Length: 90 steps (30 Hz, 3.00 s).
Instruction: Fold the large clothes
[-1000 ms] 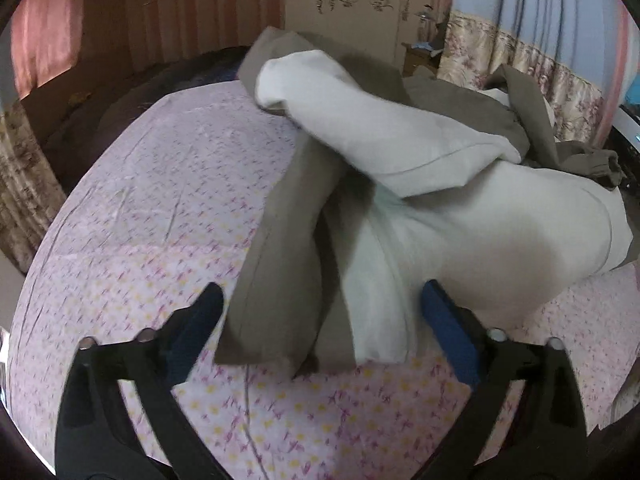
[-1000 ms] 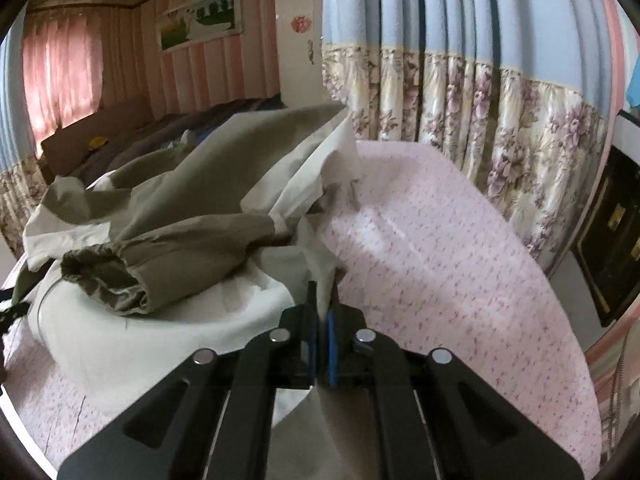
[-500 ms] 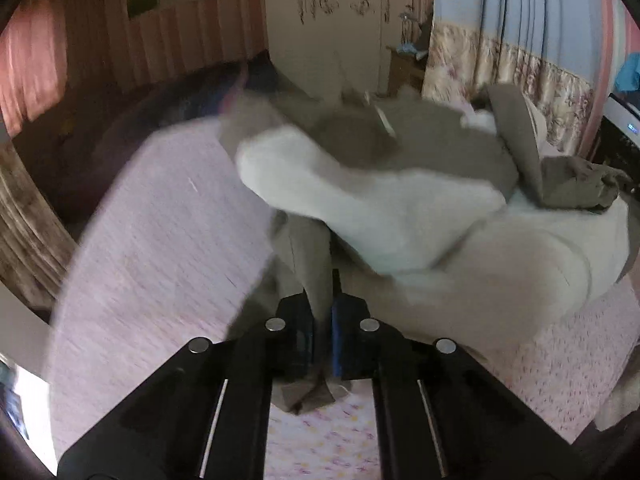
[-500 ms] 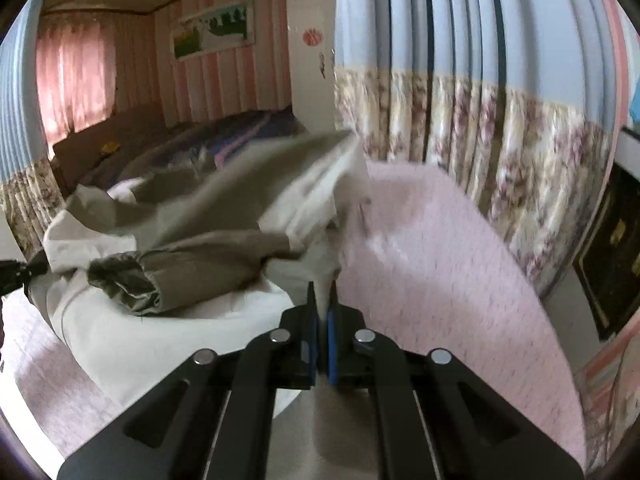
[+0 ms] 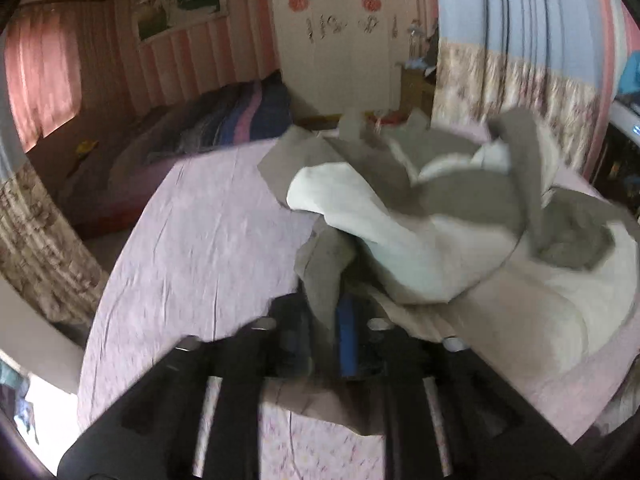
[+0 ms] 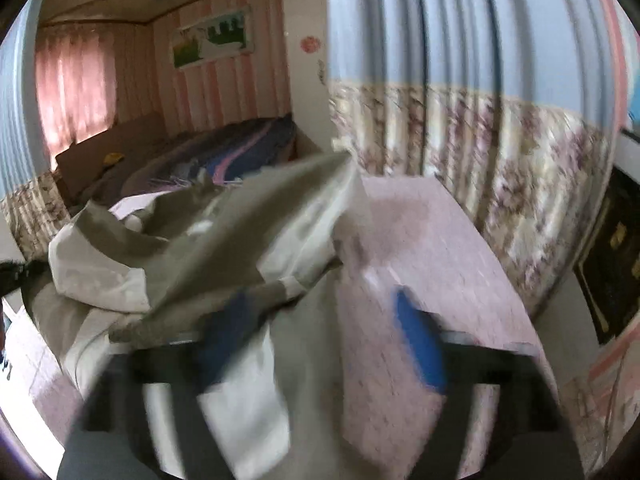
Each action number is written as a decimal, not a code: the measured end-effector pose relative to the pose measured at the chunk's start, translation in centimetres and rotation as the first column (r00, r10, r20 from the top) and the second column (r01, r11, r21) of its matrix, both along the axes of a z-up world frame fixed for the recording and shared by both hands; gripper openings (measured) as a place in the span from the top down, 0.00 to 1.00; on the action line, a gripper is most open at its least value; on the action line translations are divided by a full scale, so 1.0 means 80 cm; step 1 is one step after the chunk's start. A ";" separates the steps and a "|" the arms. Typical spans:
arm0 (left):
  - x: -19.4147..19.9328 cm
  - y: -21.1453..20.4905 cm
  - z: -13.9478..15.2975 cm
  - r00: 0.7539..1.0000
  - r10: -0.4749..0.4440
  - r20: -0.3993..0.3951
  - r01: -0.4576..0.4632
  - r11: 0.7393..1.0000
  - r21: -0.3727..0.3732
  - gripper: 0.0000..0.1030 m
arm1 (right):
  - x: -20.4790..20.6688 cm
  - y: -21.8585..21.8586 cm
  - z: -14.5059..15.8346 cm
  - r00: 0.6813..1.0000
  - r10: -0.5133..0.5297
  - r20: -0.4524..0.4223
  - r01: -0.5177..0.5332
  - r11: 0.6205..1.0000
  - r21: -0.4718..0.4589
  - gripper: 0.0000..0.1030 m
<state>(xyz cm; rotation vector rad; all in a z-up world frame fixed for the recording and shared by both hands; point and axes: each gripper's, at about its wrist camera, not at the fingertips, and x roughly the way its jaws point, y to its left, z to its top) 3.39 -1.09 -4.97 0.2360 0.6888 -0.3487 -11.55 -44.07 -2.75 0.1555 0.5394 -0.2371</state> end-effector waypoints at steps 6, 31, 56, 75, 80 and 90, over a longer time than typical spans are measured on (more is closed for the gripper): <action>-0.071 0.053 -0.033 0.999 0.028 0.023 -0.028 0.999 -0.033 0.03 | -0.058 -0.037 -0.064 0.994 0.001 -0.106 0.018 0.985 0.174 0.20; -0.019 -0.026 -0.063 0.993 -0.104 -0.048 0.101 0.993 -0.057 0.86 | -0.060 0.040 -0.053 0.973 0.221 -0.062 -0.217 0.974 0.057 0.86; -0.077 0.035 0.082 0.998 -0.066 -0.018 0.065 0.997 -0.052 0.05 | -0.077 -0.008 0.024 0.996 0.084 0.001 -0.083 0.988 0.133 0.30; 0.099 0.023 0.047 1.000 0.015 -0.025 -0.016 0.999 -0.039 0.03 | 0.104 -0.028 0.033 0.987 0.098 -0.125 -0.109 0.991 -0.084 0.23; 0.183 -0.006 0.047 1.000 -0.003 -0.004 0.003 0.996 0.092 0.03 | 0.175 -0.075 0.049 0.991 0.077 -0.106 -0.083 0.995 -0.058 0.22; 0.266 -0.053 -0.076 0.953 -0.028 -0.301 0.059 0.994 0.096 0.22 | 0.294 -0.107 -0.067 0.921 0.255 -0.296 -0.187 0.953 0.239 0.80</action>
